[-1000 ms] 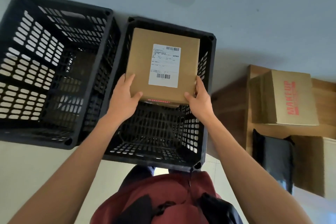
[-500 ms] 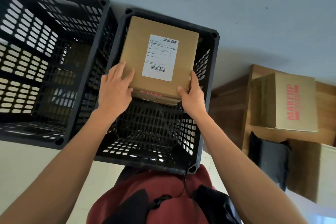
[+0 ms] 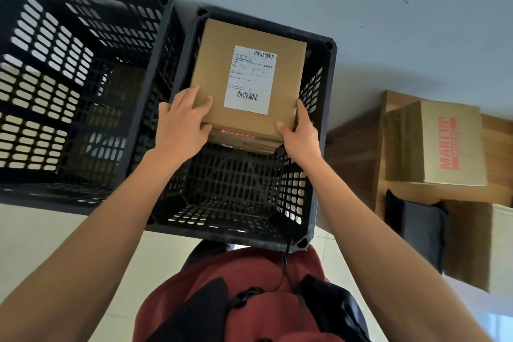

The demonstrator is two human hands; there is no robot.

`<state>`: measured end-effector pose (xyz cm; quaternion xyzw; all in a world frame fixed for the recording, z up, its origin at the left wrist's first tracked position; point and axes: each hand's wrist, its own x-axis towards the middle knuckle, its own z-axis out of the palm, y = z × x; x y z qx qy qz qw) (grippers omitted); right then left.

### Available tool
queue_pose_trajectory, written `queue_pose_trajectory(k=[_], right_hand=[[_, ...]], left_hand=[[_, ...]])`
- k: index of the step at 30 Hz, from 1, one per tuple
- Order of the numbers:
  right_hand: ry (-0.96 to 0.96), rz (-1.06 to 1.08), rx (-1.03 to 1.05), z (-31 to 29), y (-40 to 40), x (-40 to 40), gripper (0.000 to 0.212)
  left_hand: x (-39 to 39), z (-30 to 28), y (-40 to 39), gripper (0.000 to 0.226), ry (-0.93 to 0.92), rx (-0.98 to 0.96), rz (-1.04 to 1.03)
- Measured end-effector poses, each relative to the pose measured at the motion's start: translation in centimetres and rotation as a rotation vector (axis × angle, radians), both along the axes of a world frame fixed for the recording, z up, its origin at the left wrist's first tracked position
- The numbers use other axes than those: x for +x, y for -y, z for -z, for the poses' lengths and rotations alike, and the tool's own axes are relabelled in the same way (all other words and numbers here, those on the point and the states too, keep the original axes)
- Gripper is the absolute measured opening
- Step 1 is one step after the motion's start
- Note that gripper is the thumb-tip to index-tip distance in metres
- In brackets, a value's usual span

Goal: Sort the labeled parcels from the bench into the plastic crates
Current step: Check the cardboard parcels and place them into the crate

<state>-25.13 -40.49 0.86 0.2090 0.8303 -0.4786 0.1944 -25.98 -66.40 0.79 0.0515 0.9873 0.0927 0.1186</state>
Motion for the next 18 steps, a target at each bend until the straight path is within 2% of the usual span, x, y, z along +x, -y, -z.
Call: queue_pose_trajectory(k=[4, 10, 18], right_hand=[[-0.034, 0.009, 0.046, -1.2, 0.1, 1.6, 0.063], [-0.097, 0.013, 0.091, -3.2, 0.2, 5.4, 0.051], [-0.268, 0.056, 0.113, -6.0, -2.0, 9.5, 0.048]], left_hand=[[0.6, -0.4, 0.3, 0.062, 0.022, 0.042, 0.000], [2.4, -1.6, -0.1, 0.058, -0.040, 0.198, -0.001], [3.8, -5.2, -4.2, 0.057, -0.043, 0.515, 0.044]])
